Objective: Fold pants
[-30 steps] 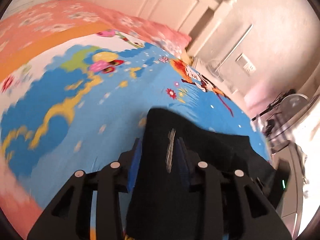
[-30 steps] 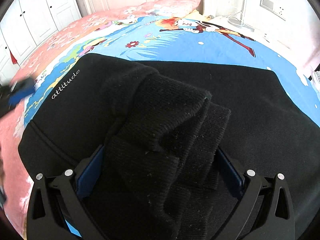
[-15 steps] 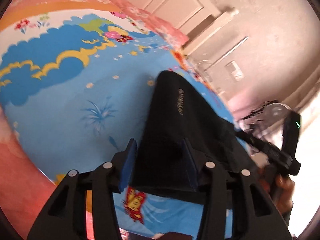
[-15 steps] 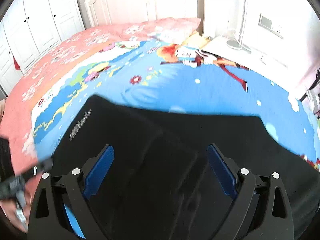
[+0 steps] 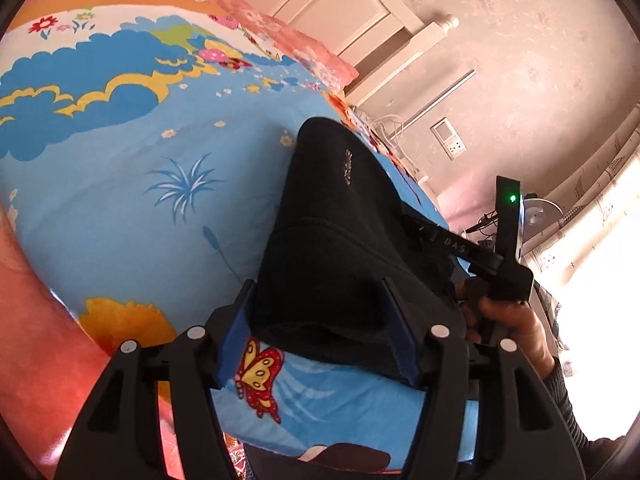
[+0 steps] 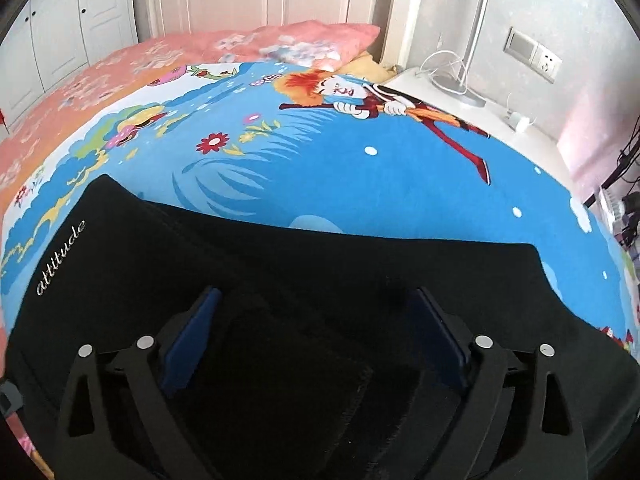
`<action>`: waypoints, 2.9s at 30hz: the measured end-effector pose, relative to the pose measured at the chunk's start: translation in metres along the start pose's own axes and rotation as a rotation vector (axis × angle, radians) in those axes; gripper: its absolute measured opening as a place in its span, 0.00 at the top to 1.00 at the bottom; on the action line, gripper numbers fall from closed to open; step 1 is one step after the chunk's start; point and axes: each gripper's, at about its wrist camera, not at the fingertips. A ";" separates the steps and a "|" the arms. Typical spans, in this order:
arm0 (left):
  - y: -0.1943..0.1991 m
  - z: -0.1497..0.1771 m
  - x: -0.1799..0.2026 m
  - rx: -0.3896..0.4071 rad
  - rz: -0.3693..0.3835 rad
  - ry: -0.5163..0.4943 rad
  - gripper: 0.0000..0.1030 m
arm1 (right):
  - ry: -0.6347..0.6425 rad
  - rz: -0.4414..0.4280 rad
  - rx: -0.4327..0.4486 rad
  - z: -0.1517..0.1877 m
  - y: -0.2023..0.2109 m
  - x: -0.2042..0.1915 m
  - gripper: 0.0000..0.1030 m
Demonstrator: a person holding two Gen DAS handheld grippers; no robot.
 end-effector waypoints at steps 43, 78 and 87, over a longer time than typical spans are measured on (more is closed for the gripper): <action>-0.011 -0.013 0.010 -0.024 0.057 0.049 0.64 | -0.071 -0.019 0.013 0.008 0.001 0.009 0.05; -0.015 0.031 0.199 0.173 -0.482 -0.709 0.68 | 0.246 -0.320 -0.481 -0.079 0.055 -0.094 0.17; -0.010 0.049 0.229 0.306 -0.391 -0.734 0.23 | 0.108 -0.469 -0.409 -0.089 0.088 -0.006 0.69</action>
Point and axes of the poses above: each gripper's, at about its wrist camera, not at the fingertips, and y roughly against the way its jaws point, x to its right, z to its underside, and after that the axes turned 2 degrees about z, right-handed
